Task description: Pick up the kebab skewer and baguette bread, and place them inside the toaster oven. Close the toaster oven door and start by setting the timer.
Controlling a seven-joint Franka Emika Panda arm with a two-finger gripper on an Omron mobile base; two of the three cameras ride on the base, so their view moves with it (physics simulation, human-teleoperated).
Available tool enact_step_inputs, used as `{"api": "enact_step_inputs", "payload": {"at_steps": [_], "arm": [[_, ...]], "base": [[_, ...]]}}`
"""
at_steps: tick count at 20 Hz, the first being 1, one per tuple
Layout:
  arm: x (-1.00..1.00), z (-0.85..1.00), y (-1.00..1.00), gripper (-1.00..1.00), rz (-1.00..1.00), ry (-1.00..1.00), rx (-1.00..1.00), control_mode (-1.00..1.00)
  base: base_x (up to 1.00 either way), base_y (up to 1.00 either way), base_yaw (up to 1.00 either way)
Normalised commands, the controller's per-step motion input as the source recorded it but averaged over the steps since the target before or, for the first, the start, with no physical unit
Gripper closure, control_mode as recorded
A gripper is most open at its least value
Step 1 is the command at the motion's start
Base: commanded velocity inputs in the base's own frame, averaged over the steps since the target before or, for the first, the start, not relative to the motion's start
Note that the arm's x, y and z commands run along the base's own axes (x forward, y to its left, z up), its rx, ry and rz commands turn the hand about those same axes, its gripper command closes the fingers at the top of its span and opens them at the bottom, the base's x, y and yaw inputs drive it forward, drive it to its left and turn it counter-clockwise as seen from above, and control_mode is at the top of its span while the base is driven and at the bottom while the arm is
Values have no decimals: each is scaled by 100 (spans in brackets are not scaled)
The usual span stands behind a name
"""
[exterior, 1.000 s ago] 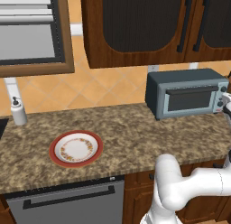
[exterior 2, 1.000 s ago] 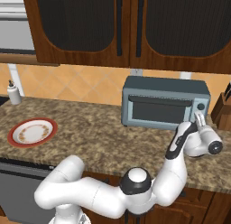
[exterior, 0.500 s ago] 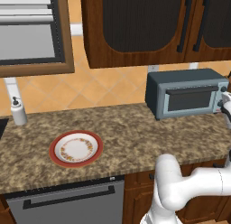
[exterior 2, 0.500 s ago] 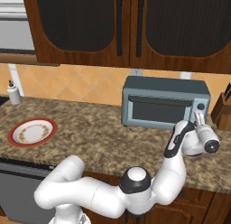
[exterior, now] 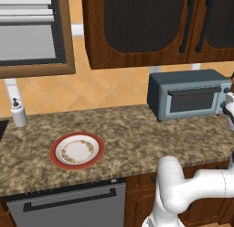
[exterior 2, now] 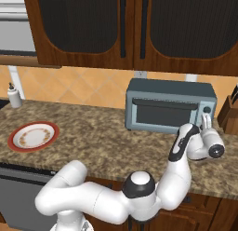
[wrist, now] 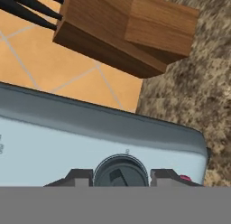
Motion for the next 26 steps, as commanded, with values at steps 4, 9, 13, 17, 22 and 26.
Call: {"api": "enact_step_inputs", "payload": {"at_steps": [4,9,13,17,22,26], "arm": [[0,11,11,100,-2,0,13,-100],[0,10,18,100,-2,0,15,-100],[0,8,29,100,-3,-1,13,-100],[0,5,29,100,-1,-3,12,-100],[0,9,29,100,0,-3,10,-100],[0,19,18,100,0,-1,9,-100]], "base": [[0,0,0],[0,0,0],[0,0,0],[0,0,0],[0,0,0],[0,0,0]]}}
